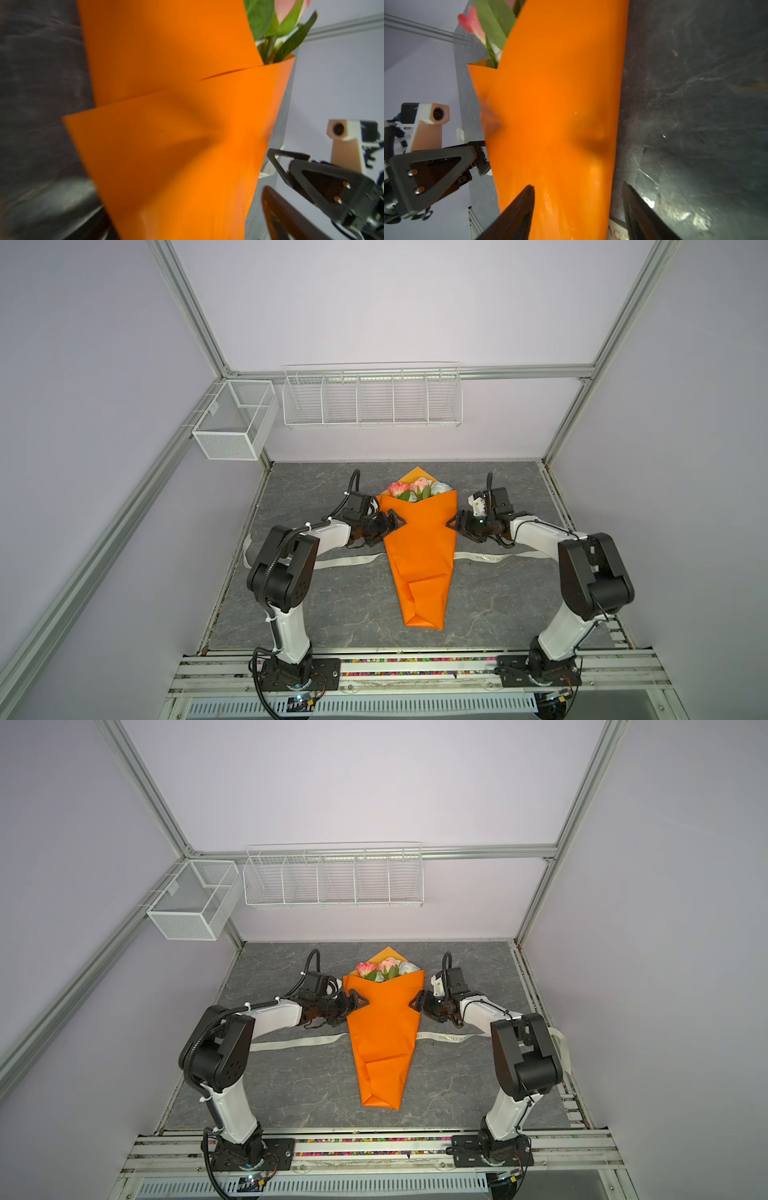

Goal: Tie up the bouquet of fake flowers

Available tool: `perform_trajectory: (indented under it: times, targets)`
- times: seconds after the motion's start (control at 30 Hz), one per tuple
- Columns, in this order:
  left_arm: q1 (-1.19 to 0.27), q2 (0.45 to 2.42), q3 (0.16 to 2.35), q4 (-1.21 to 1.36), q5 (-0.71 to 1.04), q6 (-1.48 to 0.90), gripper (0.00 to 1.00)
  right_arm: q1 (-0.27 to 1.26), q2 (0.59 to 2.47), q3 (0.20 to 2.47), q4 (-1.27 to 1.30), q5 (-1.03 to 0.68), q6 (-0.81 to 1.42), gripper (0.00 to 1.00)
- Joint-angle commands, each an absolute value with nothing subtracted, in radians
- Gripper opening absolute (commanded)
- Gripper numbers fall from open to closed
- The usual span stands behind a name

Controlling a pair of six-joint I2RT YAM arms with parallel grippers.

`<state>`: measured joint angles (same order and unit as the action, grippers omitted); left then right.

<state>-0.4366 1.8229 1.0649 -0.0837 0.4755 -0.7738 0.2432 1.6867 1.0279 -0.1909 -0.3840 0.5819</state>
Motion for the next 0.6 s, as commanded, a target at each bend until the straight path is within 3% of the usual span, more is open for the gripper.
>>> perform_trajectory:
  times: [0.0,0.17,0.33,0.5,0.57]
  targets:
    - [-0.428,1.743,1.067,-0.253,0.368,-0.702,1.0,0.231,1.594,1.036,-0.338,-0.287,0.529,0.74]
    - [-0.424,1.578,1.01,-0.332,0.271,-0.689,1.0,0.224,1.434,0.994,-0.44,-0.138,0.515,0.81]
    - [-0.38,1.423,0.936,-0.501,0.047,-0.765,1.0,0.212,1.276,0.941,-0.531,0.063,0.53,0.83]
    - [-0.158,1.314,0.819,-0.617,0.001,-0.78,1.0,0.149,1.186,0.907,-0.583,0.18,0.555,0.82]
    - [-0.062,1.306,0.789,-0.638,0.012,-0.769,0.96,0.133,1.192,0.916,-0.607,0.196,0.562,0.81]
